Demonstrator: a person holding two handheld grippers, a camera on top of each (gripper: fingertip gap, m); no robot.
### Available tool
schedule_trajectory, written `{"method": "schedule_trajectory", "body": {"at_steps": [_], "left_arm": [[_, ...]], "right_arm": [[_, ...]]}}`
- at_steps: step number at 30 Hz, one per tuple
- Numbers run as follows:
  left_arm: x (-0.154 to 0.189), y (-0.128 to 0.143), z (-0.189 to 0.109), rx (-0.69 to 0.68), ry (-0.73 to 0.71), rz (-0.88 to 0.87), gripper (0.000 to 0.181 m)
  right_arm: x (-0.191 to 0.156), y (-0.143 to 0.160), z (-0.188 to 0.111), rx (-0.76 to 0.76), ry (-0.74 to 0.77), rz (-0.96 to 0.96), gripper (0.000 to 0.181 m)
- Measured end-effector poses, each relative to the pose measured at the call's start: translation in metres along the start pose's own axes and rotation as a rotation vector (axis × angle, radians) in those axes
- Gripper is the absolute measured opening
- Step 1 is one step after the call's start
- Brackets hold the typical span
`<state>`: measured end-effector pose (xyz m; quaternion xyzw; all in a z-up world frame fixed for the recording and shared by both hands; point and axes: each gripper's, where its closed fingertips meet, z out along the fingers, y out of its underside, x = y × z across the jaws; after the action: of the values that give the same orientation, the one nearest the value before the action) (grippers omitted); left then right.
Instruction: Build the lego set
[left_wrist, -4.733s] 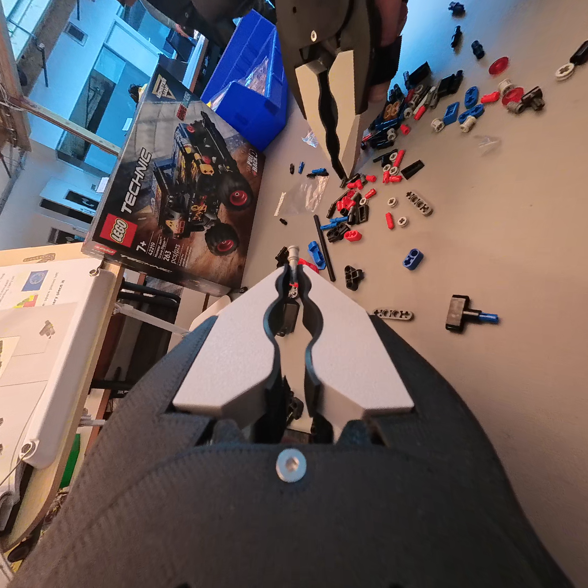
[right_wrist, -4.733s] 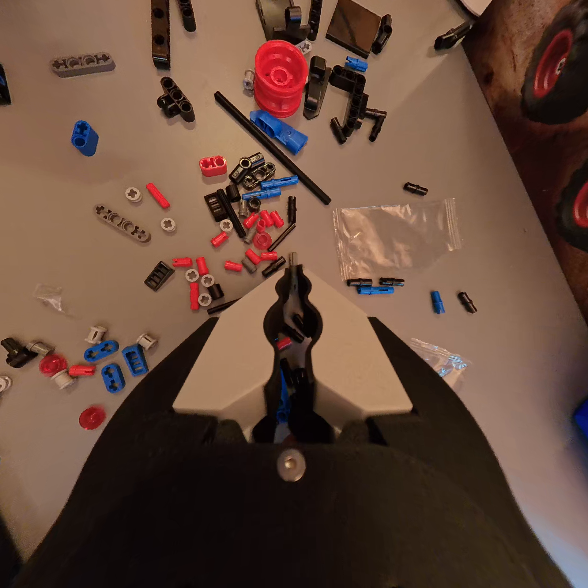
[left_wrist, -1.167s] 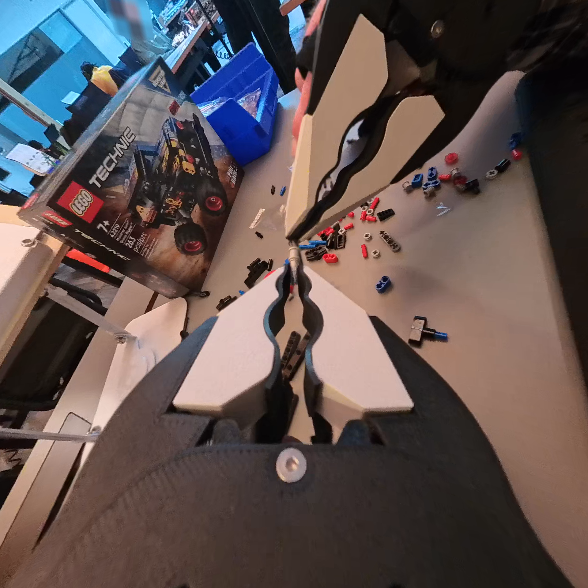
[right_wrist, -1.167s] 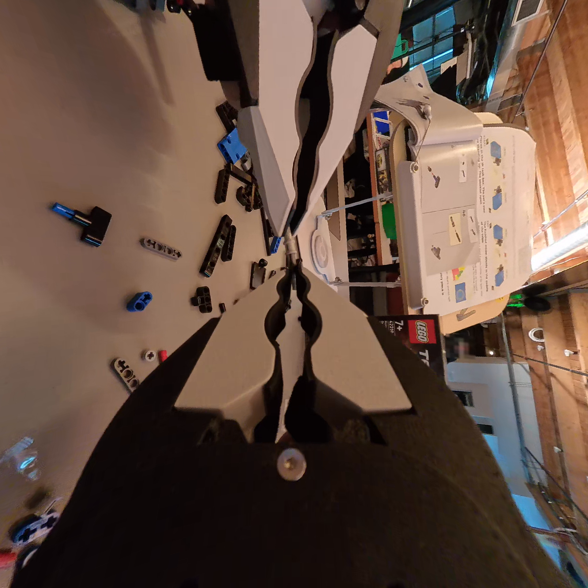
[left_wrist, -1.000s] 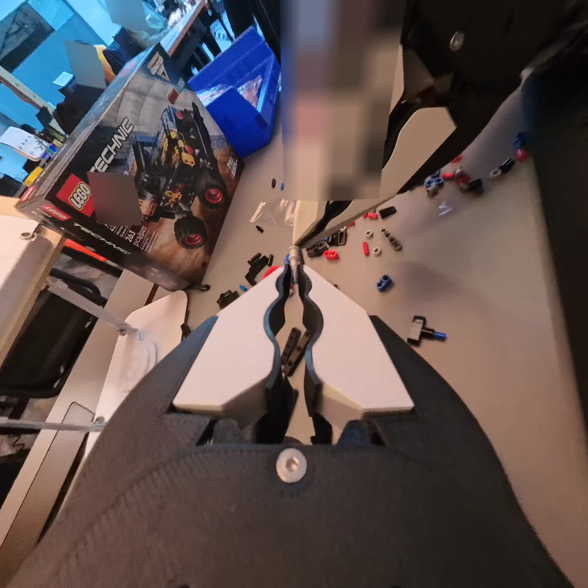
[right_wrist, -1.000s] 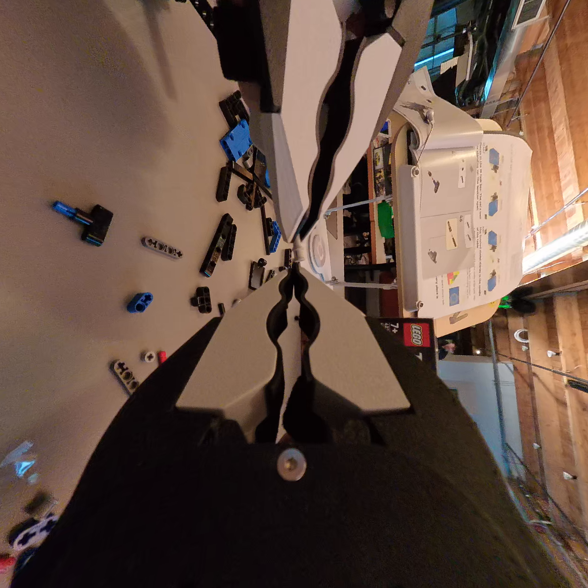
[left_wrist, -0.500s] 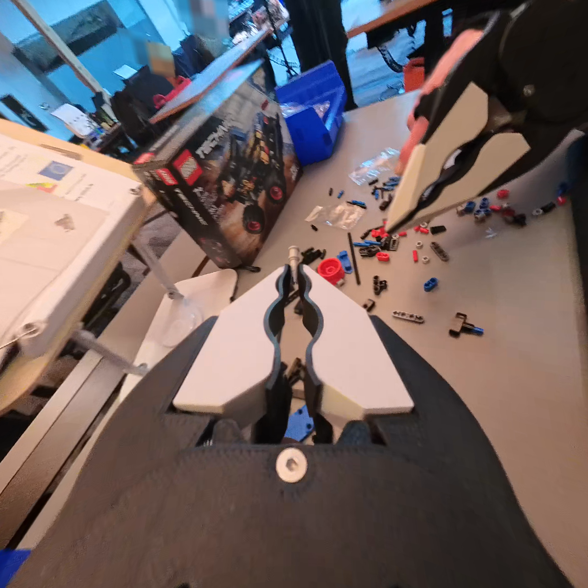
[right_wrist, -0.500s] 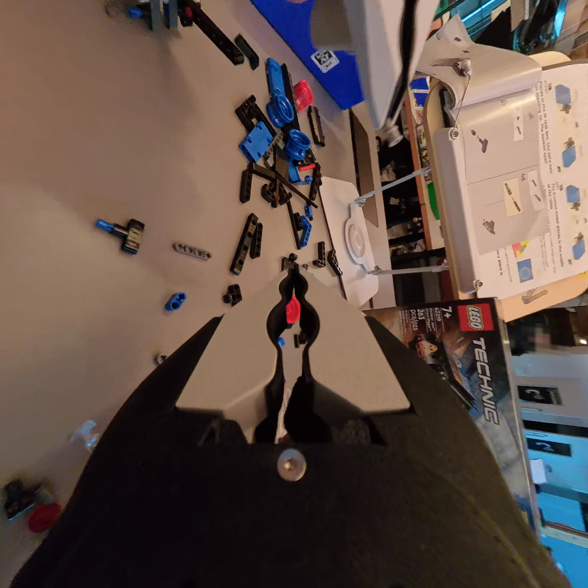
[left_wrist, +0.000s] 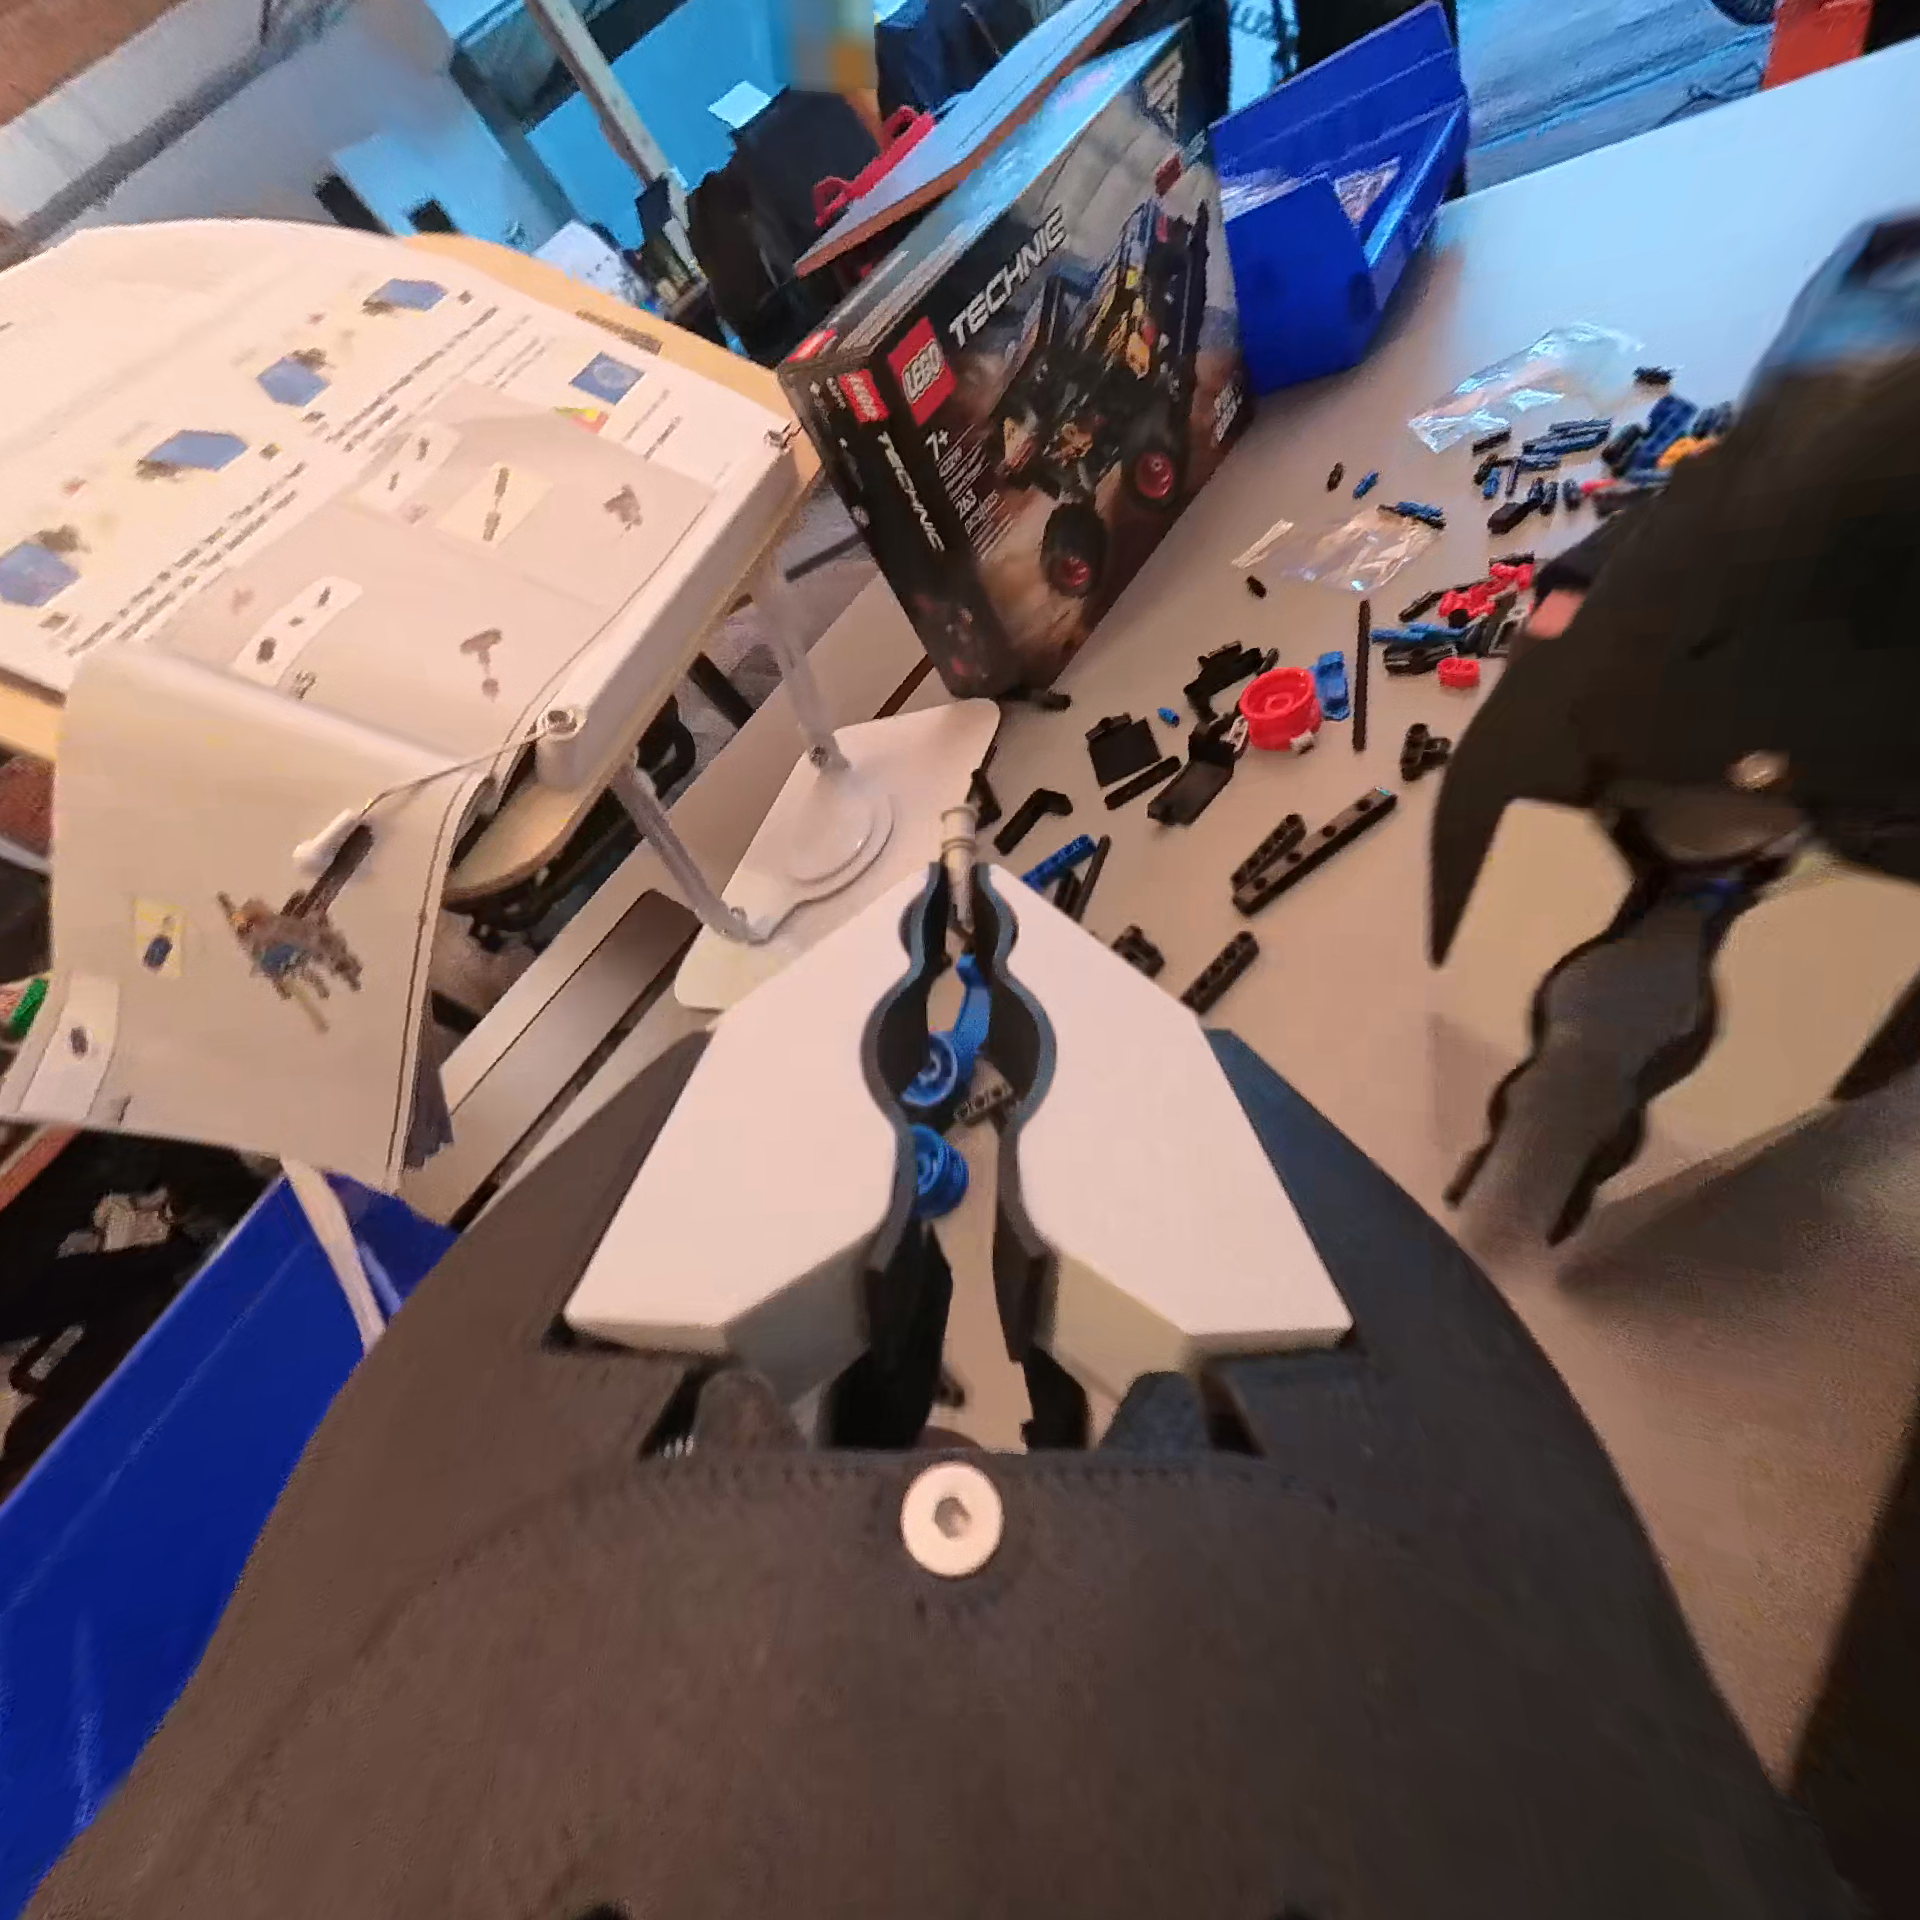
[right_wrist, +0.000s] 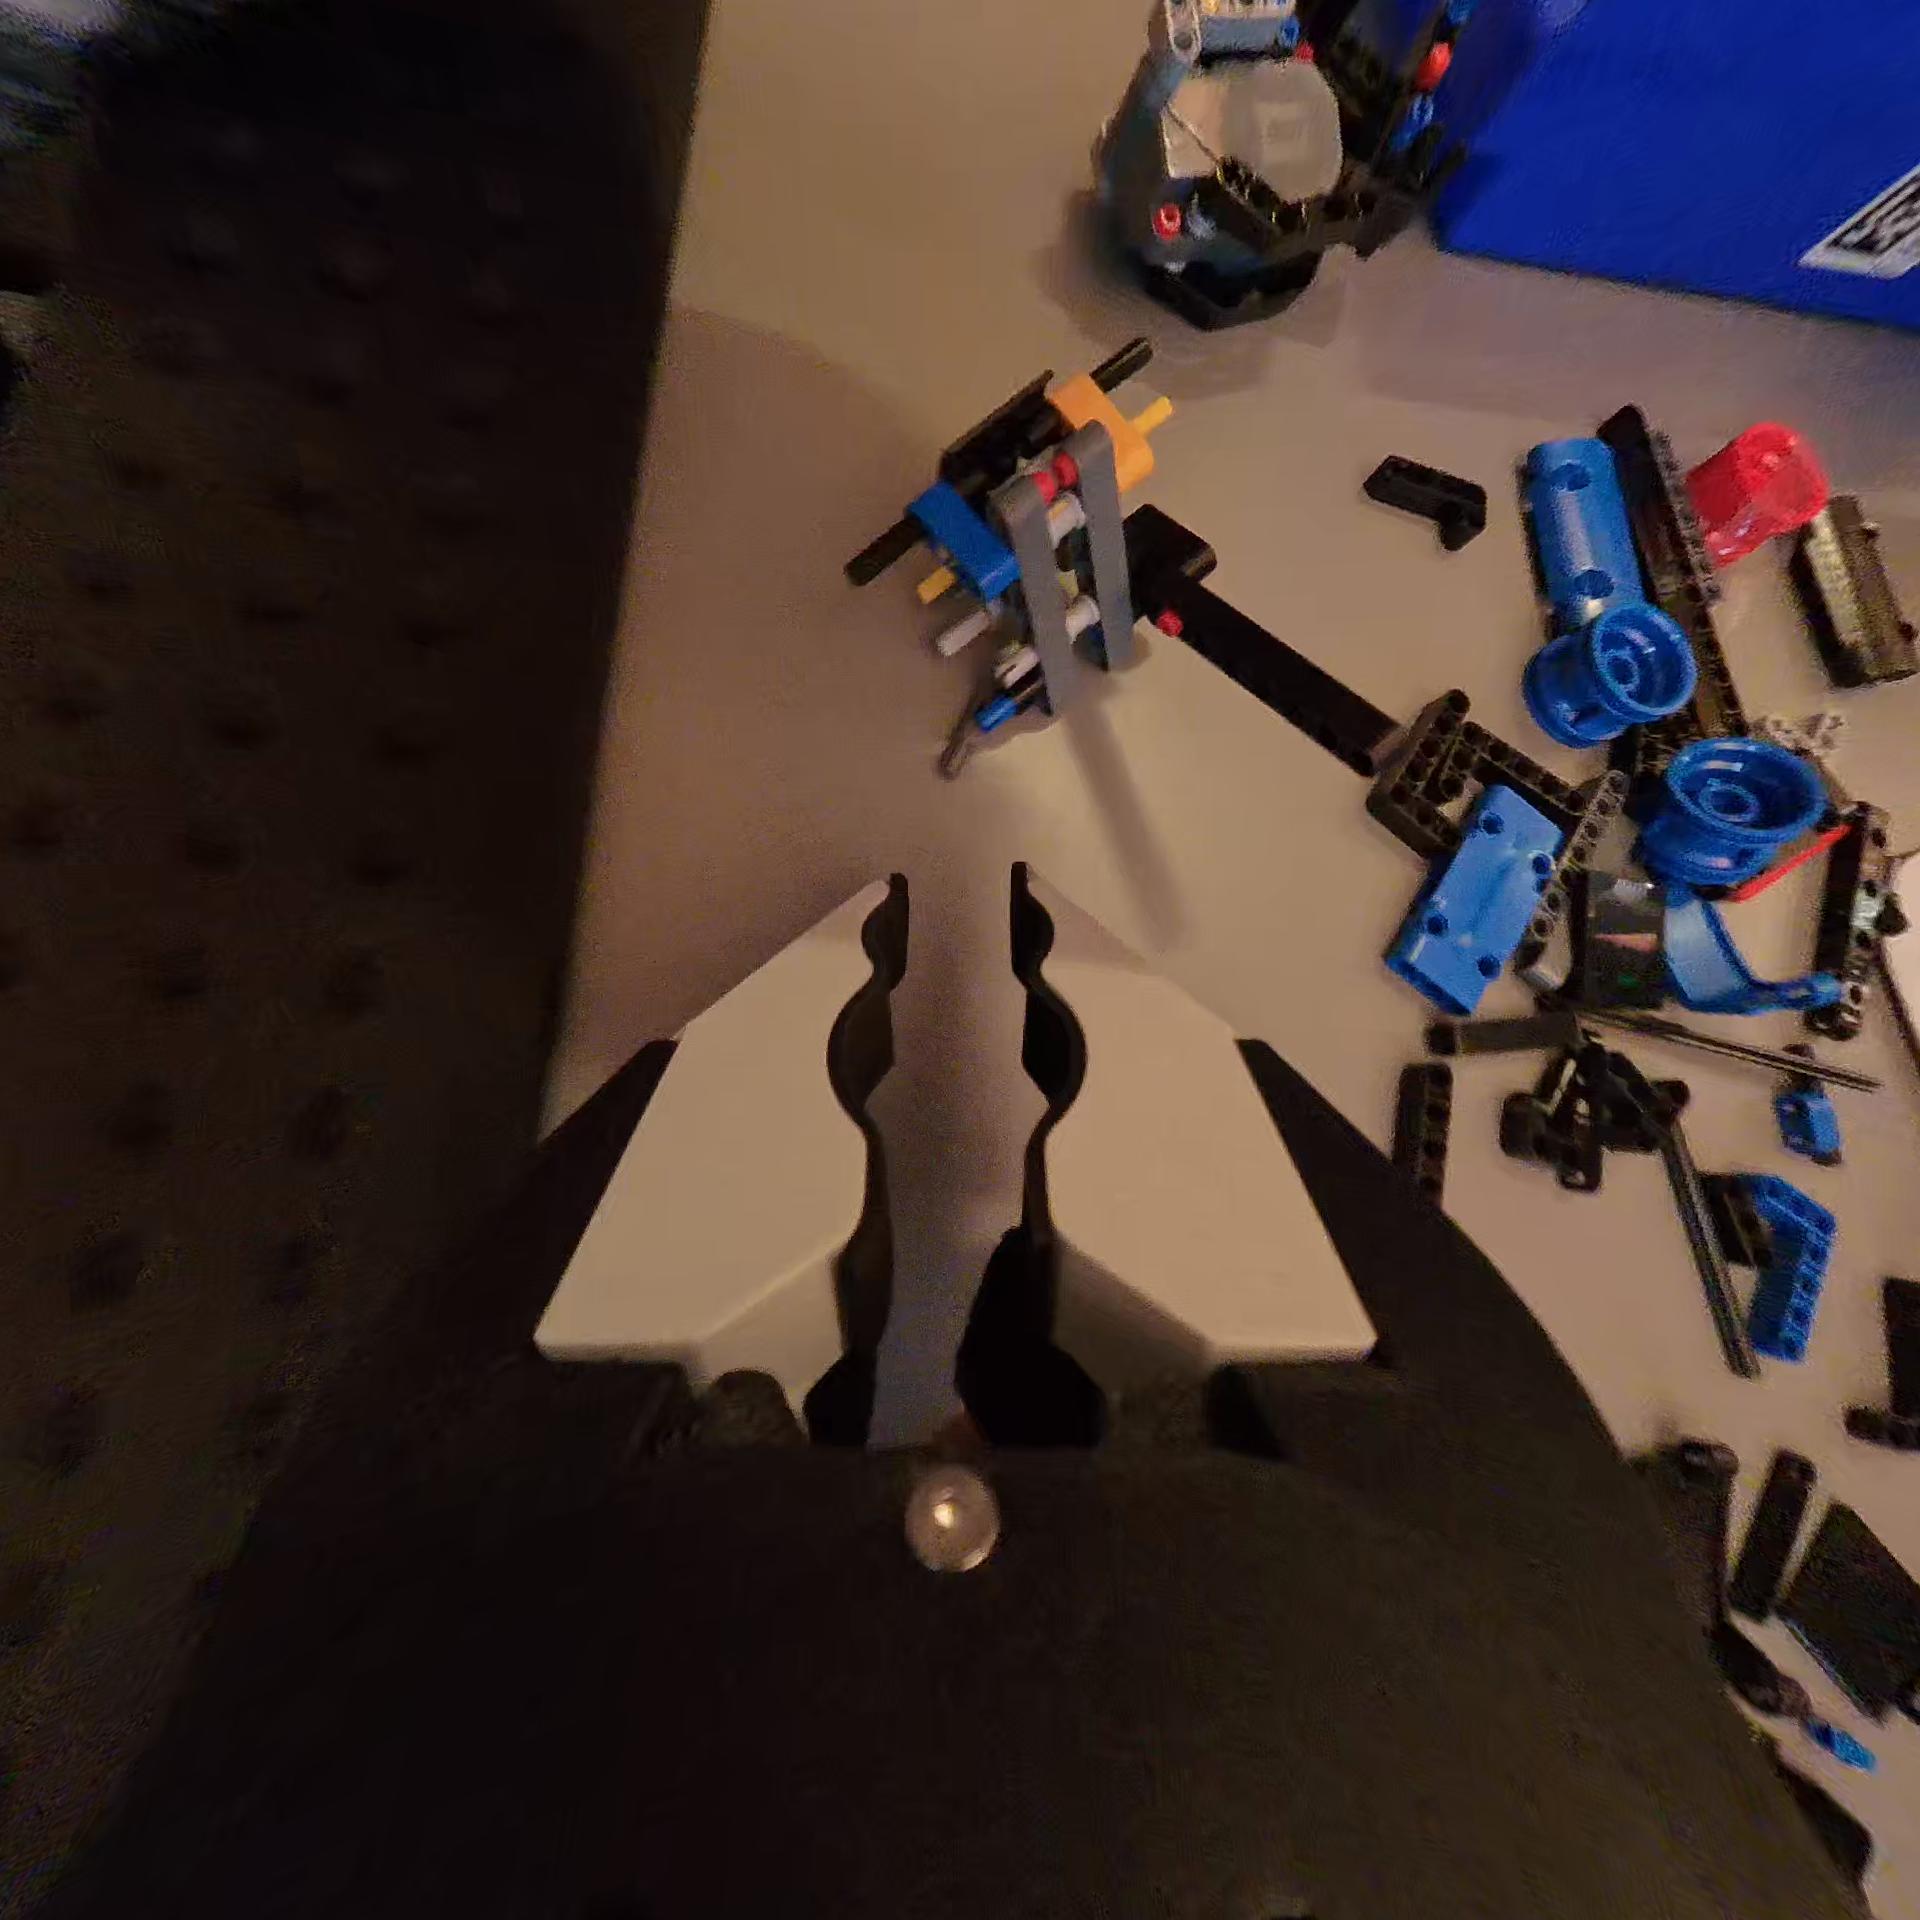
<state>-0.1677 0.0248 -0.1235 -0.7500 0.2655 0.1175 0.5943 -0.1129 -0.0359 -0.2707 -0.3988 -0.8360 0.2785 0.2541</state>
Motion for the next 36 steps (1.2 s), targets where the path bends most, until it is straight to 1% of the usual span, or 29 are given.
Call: {"method": "schedule_trajectory", "body": {"at_steps": [2, 5, 8, 10, 13, 15, 16, 18, 20, 22, 24, 25, 28, 31, 32, 34, 36], "left_arm": [[0.002, 0.007, -0.011, 0.007, -0.015, -0.031, 0.001], [0.004, 0.020, -0.023, 0.002, -0.039, -0.063, 0.001], [0.004, 0.031, -0.030, 0.002, -0.052, -0.091, 0.001], [0.004, 0.036, -0.033, 0.000, -0.054, -0.103, 0.001], [0.004, 0.039, -0.036, -0.007, -0.056, -0.098, 0.001], [0.008, 0.039, -0.037, -0.007, -0.040, -0.101, 0.001], [0.010, 0.039, -0.037, -0.007, -0.031, -0.100, 0.001], [0.016, 0.040, -0.036, -0.010, -0.017, -0.091, 0.001], [0.022, 0.040, -0.033, -0.015, -0.001, -0.078, 0.001], [0.027, 0.040, -0.029, -0.018, 0.012, -0.072, 0.001], [0.030, 0.038, -0.026, -0.020, 0.016, -0.063, 0.001], [0.031, 0.038, -0.025, -0.020, 0.017, -0.059, 0.001], [0.034, 0.039, -0.023, -0.019, 0.023, -0.060, 0.002], [0.035, 0.040, -0.022, -0.016, 0.030, -0.062, 0.002], [0.035, 0.040, -0.021, -0.014, 0.032, -0.062, 0.001], [0.035, 0.041, -0.021, -0.018, 0.032, -0.059, 0.001], [0.035, 0.043, -0.021, -0.018, 0.030, -0.063, 0.002]], "right_arm": [[0.002, -0.005, 0.015, -0.009, -0.019, 0.033, 0.016], [-0.002, -0.012, 0.031, -0.004, -0.099, 0.116, 0.014], [-0.004, -0.018, 0.037, 0.004, -0.131, 0.153, 0.003], [-0.003, -0.018, 0.038, -0.013, -0.123, 0.160, 0.003], [-0.004, -0.012, 0.031, -0.028, -0.121, 0.116, 0.002], [-0.006, -0.001, 0.021, -0.047, -0.130, 0.065, 0.002], [-0.009, 0.005, 0.015, -0.059, -0.148, 0.028, 0.002], [-0.013, 0.019, 0.000, -0.064, -0.176, -0.112, 0.001], [-0.010, 0.033, -0.012, -0.083, -0.182, -0.217, 0.001], [0.002, 0.045, -0.020, -0.147, -0.150, -0.228, 0.003], [0.012, 0.048, -0.029, -0.178, -0.112, -0.184, 0.015], [0.016, 0.048, -0.033, -0.182, -0.084, -0.133, 0.016], [0.018, 0.052, -0.044, -0.180, -0.034, 0.018, 0.010], [0.014, 0.050, -0.040, -0.112, -0.024, 0.078, 0.014], [0.016, 0.052, -0.036, -0.118, -0.014, 0.091, 0.014], [0.021, 0.058, -0.029, -0.151, -0.001, 0.104, 0.021], [0.021, 0.055, -0.024, -0.138, -0.032, 0.160, 0.018]]}}
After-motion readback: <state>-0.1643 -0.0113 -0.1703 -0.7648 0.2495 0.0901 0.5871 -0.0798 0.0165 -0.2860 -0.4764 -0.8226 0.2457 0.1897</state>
